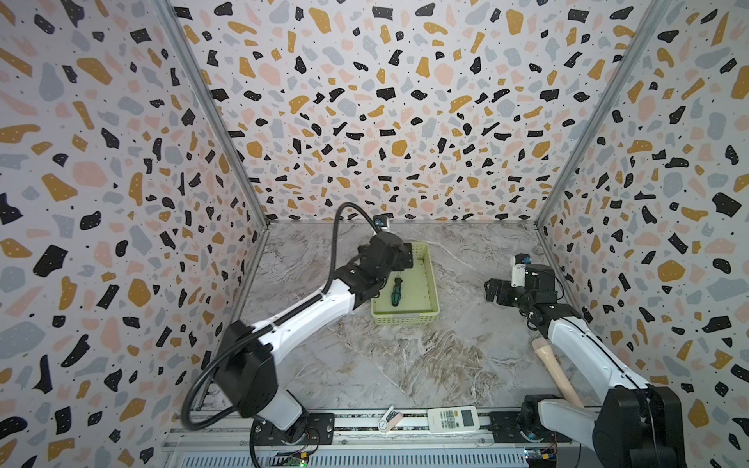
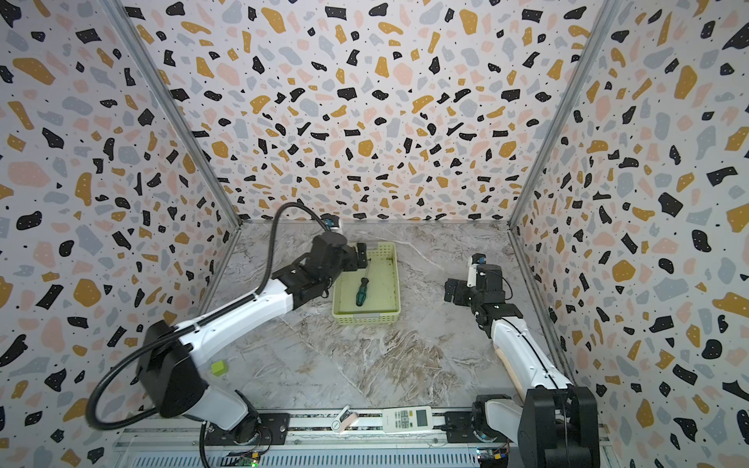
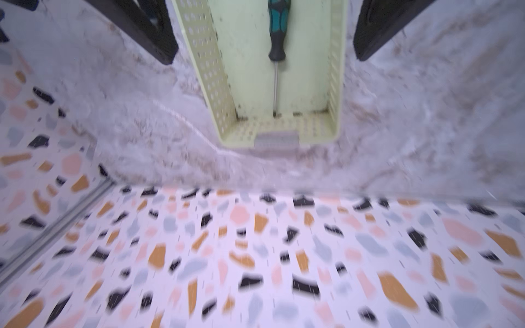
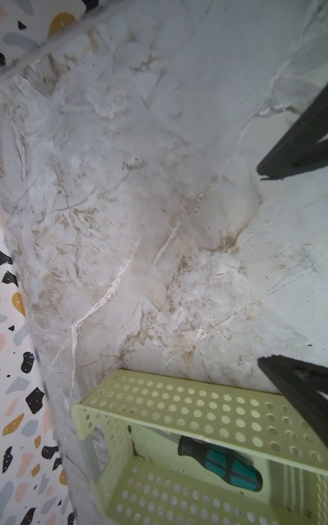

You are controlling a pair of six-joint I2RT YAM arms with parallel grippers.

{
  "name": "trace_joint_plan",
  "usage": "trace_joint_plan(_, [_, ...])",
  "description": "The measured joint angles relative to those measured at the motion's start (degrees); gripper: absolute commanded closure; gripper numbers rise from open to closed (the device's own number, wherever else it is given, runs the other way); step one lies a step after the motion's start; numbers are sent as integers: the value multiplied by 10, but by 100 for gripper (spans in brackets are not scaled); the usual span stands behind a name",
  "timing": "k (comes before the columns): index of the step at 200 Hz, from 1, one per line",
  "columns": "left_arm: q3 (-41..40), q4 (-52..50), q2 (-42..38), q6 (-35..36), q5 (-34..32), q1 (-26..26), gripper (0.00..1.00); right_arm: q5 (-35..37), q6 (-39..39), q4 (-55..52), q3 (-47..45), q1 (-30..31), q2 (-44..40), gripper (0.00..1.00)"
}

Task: Put the screwdriver in the bin
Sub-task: Place the screwdriver in the bin, then reset both arms

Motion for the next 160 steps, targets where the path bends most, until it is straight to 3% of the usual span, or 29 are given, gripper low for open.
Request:
trace_joint_plan(42, [-163, 79, -150, 69, -60, 131, 0, 49, 2, 7, 4, -7, -3, 1])
trace_joint_plan(84, [-426, 263, -230, 203, -113, 153, 1, 31, -30, 118, -42, -22, -2, 1])
trace_joint_plan(103, [-497, 318, -233, 236, -111, 183, 1, 9, -42, 199, -103, -30, 2, 1])
trace_joint_plan(160, [-597, 523, -175, 258, -93, 239, 0, -9, -82, 458, -254, -43, 47, 1])
